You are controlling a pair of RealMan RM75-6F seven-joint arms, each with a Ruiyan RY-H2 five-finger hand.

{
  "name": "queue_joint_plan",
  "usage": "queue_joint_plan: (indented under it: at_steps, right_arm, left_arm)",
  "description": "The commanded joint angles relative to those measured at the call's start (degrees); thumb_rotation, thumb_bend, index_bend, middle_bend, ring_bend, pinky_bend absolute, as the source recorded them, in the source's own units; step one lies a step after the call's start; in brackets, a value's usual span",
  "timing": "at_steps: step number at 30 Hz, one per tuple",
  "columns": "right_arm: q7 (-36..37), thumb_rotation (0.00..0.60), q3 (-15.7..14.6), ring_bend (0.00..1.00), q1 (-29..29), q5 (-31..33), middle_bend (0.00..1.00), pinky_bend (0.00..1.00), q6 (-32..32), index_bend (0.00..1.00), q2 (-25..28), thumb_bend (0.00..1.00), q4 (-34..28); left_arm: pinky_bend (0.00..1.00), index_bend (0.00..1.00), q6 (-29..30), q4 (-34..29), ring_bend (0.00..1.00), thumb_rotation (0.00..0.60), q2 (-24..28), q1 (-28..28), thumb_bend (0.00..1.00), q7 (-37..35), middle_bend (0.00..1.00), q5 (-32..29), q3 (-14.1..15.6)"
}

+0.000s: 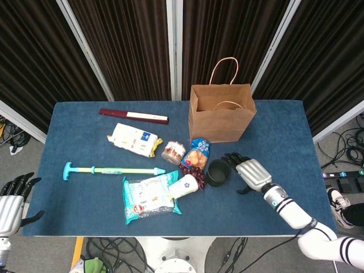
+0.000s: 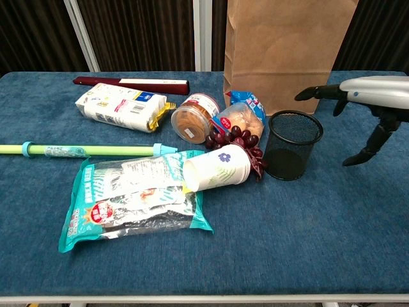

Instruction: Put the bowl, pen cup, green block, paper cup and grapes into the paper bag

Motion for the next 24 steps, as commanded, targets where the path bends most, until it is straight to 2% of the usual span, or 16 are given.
queue_joint_plan:
  at_steps: [1,8,12,14,17,19,24]
  right_arm:
    - [-3.91,0.6,1.11,0.0,2.5,3.56,0.0,0.21,-2.33,0.0,-3.68,0.0,2.15]
    - [-8.8,0.6,2.24,0.0,4.95,7.22,0.03,0.21,-2.54,0.0,-8.64,0.0,4.49]
    - [-9.87,0.6,2.14,0.08,5.57,7.49,0.14,0.31,-1.84,0.01,-10.45,0.01,5.12]
    - [-9.84,0.6,2.08,0.14,5.62,7.2,0.2,0.37,-1.22,0.07,-11.03,0.05,5.25]
    - [-9.44,0.6,1.84,0.24,5.31,6.11,0.3,0.47,0.33,0.22,-11.29,0.11,5.04]
    - [-8.8,0.6,1.76,0.27,4.84,5.31,0.34,0.51,1.65,0.28,-10.74,0.13,4.45]
    - [-6.27,0.6,2.46,0.29,3.03,3.38,0.37,0.53,6.17,0.34,-7.11,0.15,1.98]
  left_arm:
    - [0.2,0.26,-0.3,0.49,0.15,0.6,-0.24,-0.2,0.0,-0.46,0.23,-0.12,-0.13]
    - [0.2,0.26,-0.56,1.89,0.15,0.6,-0.78,-0.24,0.0,-1.62,0.23,-0.31,-0.18]
    - [0.2,0.26,-0.71,2.37,0.15,0.6,-1.0,-0.22,0.0,-2.05,0.23,-0.43,-0.14]
    - [0.2,0.26,-0.69,2.37,0.15,0.6,-1.02,-0.24,0.0,-2.12,0.23,-0.41,-0.17]
    - [0.2,0.26,-0.62,2.42,0.15,0.6,-1.06,-0.21,0.0,-2.18,0.23,-0.38,-0.18]
    - [0.2,0.26,-0.51,2.55,0.15,0.6,-1.07,-0.13,0.0,-2.34,0.23,-0.34,-0.14]
    - [0.2,0.26,-0.34,2.61,0.15,0.6,-1.05,-0.01,0.0,-2.4,0.23,-0.12,-0.01]
